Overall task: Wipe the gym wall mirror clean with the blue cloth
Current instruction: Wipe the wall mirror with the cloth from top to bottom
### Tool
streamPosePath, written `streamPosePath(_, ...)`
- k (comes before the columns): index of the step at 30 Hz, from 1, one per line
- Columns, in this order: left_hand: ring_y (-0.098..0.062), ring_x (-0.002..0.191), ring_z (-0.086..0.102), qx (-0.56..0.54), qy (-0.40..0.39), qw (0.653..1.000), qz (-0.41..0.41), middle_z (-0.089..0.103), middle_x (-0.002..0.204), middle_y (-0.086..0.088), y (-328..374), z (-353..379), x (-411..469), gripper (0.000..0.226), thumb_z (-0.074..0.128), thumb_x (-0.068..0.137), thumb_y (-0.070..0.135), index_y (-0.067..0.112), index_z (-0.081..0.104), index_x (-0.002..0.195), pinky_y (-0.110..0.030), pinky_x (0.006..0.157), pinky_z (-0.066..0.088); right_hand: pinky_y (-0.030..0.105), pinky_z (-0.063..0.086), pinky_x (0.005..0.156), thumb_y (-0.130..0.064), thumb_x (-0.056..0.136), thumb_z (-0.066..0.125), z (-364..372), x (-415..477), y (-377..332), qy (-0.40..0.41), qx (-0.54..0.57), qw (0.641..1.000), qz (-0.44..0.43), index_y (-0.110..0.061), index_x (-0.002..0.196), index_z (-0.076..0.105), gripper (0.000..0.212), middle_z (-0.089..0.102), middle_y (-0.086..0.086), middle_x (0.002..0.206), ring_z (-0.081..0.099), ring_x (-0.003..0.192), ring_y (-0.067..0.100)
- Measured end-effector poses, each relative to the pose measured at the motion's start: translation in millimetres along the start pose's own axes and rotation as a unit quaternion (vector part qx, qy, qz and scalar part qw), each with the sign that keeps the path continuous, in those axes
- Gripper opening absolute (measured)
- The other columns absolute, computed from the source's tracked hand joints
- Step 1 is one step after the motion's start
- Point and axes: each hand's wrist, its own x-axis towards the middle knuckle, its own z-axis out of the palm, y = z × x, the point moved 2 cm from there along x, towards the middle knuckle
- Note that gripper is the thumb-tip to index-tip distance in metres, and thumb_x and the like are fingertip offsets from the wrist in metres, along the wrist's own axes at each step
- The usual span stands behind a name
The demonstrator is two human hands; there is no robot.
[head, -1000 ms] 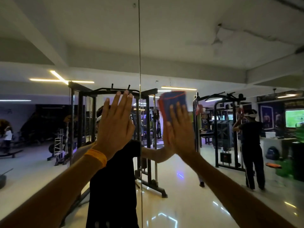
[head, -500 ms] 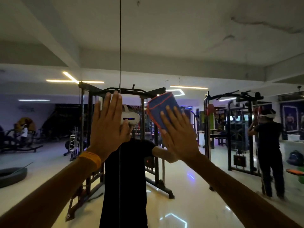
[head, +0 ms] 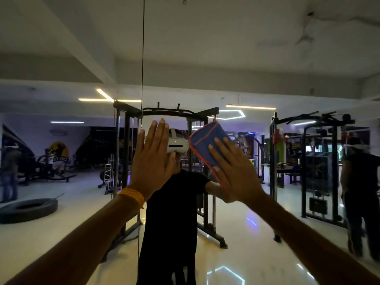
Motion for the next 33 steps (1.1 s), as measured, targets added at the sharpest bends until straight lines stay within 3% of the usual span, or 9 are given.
streamPosePath(3,-0.032,0.161,0.004,0.01,0.003,1.0,0.004,0.005,0.173,-0.014,-1.4,3.2,-1.1,0.073,0.024,0.106,0.046,0.004,0.015,0.164,-0.059,0.128,0.013,0.066,0.027,0.119,-0.04,0.114,0.017,-19.6,5.2,77.5,0.074,-0.006,0.987,0.141,-0.007,0.16,0.027,0.058,0.03,0.02,0.165,0.023,0.155,0.038)
streamPosePath(6,-0.033,0.161,0.005,0.009,0.015,1.0,0.01,0.004,0.173,-0.015,0.9,2.4,-2.2,0.072,0.027,0.105,0.044,0.004,0.013,0.164,-0.06,0.127,0.013,0.064,0.025,0.122,-0.033,0.112,0.03,-23.2,6.6,59.5,0.177,0.026,0.94,0.291,-0.005,0.156,0.038,0.053,0.033,0.018,0.164,0.025,0.155,0.037)
streamPosePath(9,-0.033,0.161,0.004,-0.001,0.015,1.0,0.006,0.006,0.173,-0.016,2.7,0.6,-1.8,0.074,0.026,0.105,0.045,0.003,0.014,0.164,-0.059,0.128,0.012,0.057,0.014,0.127,-0.029,0.105,0.048,2.4,-12.4,-5.7,0.06,0.053,0.983,0.166,-0.011,0.162,0.027,0.064,0.015,0.011,0.172,0.011,0.159,0.032)
streamPosePath(12,-0.032,0.161,0.004,-0.012,0.016,1.0,0.007,0.005,0.173,-0.015,1.8,-1.1,-1.9,0.075,0.025,0.105,0.048,0.004,0.012,0.164,-0.059,0.128,0.011,0.063,0.023,0.122,-0.032,0.1,0.058,-2.8,-23.5,28.5,0.027,-0.009,0.999,0.031,-0.001,0.157,0.035,0.069,0.023,0.021,0.167,0.018,0.156,0.04)
streamPosePath(17,-0.032,0.161,0.004,-0.007,0.028,1.0,0.005,0.006,0.173,-0.015,8.0,-3.8,-0.4,0.075,0.033,0.103,0.043,0.003,0.015,0.164,-0.055,0.13,0.005,0.066,0.028,0.118,-0.04,0.113,0.015,-30.7,-0.6,92.6,0.144,0.001,0.95,0.276,-0.001,0.156,0.037,0.062,0.033,0.022,0.163,0.027,0.153,0.04)
streamPosePath(23,-0.031,0.161,0.001,-0.006,0.016,1.0,0.018,0.004,0.173,-0.015,27.7,1.3,13.9,0.075,0.036,0.102,0.04,0.004,0.014,0.164,-0.052,0.13,0.001,0.055,0.021,0.125,-0.038,0.112,0.027,-8.0,-15.4,24.0,0.019,-0.008,1.0,-0.022,-0.014,0.159,0.027,0.053,0.029,0.015,0.166,0.022,0.156,0.034)
streamPosePath(25,-0.032,0.161,0.001,0.002,0.009,1.0,0.009,0.005,0.173,-0.015,26.7,3.6,15.3,0.075,0.033,0.103,0.044,0.005,0.013,0.165,-0.053,0.13,0.0,0.061,0.029,0.122,-0.037,0.111,0.032,-23.1,-4.2,75.3,0.05,-0.012,0.998,0.024,-0.015,0.157,0.033,0.051,0.039,0.018,0.161,0.031,0.153,0.038)
streamPosePath(29,-0.033,0.161,0.001,0.005,0.01,1.0,0.007,0.004,0.174,-0.015,27.1,7.2,15.4,0.075,0.03,0.104,0.045,0.006,0.012,0.165,-0.059,0.129,0.008,0.065,0.027,0.121,-0.041,0.111,0.022,-50.5,14.6,132.5,0.147,0.01,0.944,0.295,-0.002,0.156,0.039,0.062,0.036,0.023,0.161,0.03,0.151,0.044)
streamPosePath(33,-0.033,0.161,0.002,0.015,0.022,1.0,0.006,0.005,0.173,-0.015,30.1,5.5,13.8,0.074,0.026,0.105,0.047,0.005,0.013,0.164,-0.057,0.129,0.006,0.052,0.01,0.129,-0.038,0.111,0.022,-16.6,10.0,48.9,0.084,0.009,0.988,0.13,-0.017,0.162,0.022,0.055,0.021,0.011,0.17,0.015,0.158,0.032)
